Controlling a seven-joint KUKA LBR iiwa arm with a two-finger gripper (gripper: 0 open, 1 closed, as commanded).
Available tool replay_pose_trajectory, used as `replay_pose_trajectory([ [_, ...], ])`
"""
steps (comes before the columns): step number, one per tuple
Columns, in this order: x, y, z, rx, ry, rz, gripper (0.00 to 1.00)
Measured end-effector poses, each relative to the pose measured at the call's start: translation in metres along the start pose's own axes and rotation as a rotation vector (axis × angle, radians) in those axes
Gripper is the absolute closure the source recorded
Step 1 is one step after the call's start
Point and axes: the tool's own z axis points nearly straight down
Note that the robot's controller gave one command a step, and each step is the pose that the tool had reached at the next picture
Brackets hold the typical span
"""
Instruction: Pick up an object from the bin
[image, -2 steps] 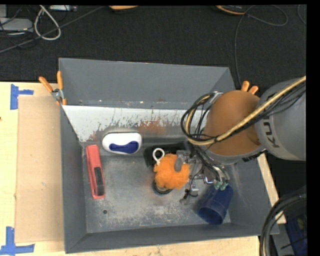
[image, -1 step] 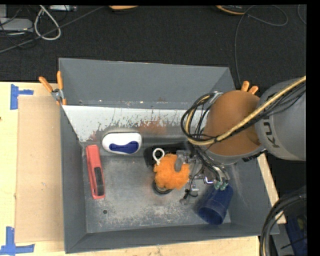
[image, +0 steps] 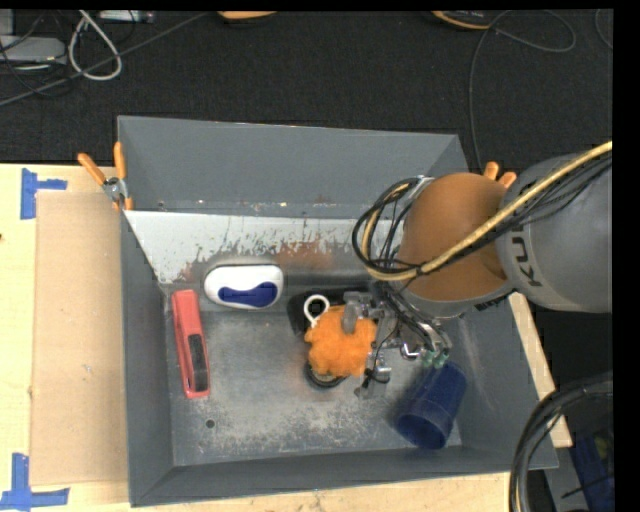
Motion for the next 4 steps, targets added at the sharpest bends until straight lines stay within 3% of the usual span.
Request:
replay_pose_trajectory([
  [1,-0.009,-0.007,0.006,-0.001,0.002,-0.052,0.00],
  [2,-0.038,0.001,0.024,-0.002,0.000,0.016,0.00],
  [3,-0.050,0.021,0.070,0.002,-0.014,-0.003,0.00],
  [4,-0.043,0.019,0.054,-0.005,-0.004,-0.009,1.00],
])
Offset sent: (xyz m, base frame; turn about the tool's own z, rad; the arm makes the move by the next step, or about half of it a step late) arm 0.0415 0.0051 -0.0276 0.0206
